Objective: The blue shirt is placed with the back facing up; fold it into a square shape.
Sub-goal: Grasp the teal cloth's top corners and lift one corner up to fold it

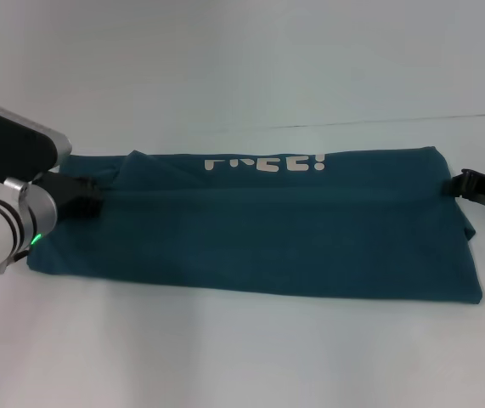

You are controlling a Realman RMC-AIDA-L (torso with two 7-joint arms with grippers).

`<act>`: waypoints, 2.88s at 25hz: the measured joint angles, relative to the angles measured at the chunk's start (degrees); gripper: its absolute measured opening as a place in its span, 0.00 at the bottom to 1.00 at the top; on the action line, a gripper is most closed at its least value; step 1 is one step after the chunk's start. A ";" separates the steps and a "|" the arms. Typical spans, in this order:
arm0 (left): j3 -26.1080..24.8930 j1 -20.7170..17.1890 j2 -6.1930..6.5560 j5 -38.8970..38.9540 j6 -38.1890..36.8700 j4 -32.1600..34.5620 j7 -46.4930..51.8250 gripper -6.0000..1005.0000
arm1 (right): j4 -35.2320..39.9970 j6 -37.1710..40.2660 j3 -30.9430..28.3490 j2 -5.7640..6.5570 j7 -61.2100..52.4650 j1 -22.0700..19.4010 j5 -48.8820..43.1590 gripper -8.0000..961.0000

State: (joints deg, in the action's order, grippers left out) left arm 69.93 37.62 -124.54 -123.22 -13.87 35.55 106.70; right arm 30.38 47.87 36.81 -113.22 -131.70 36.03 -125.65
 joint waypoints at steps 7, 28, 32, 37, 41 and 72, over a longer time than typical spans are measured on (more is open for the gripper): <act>-1.10 -1.04 0.00 0.08 0.10 0.51 -0.01 0.02 | 0.32 -0.53 -0.67 -0.07 0.06 -0.90 0.37 0.06; -3.22 -5.00 -0.03 0.53 -2.44 5.70 1.08 0.13 | 1.37 2.38 -2.84 0.10 7.03 -3.22 7.22 0.05; -3.56 -8.05 -0.05 0.60 -6.43 10.95 3.74 0.16 | 3.82 4.59 -2.90 -0.49 11.55 -5.78 14.10 0.18; -3.92 -13.09 -0.08 0.41 -11.59 17.17 8.54 0.24 | 5.17 10.00 -3.36 -0.03 12.69 -7.91 17.40 0.41; -6.63 -15.93 -0.09 0.11 -18.11 20.15 12.06 0.36 | 5.27 16.78 -3.33 1.32 12.68 -8.25 17.30 0.57; -21.67 -18.77 0.15 2.12 -41.85 26.49 12.83 0.82 | 5.46 22.08 -2.79 2.03 12.26 -7.98 17.20 0.88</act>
State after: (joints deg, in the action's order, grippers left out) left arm 48.26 18.85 -124.39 -121.10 -55.72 62.04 119.53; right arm 35.84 69.96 34.02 -111.18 -119.44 28.05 -108.46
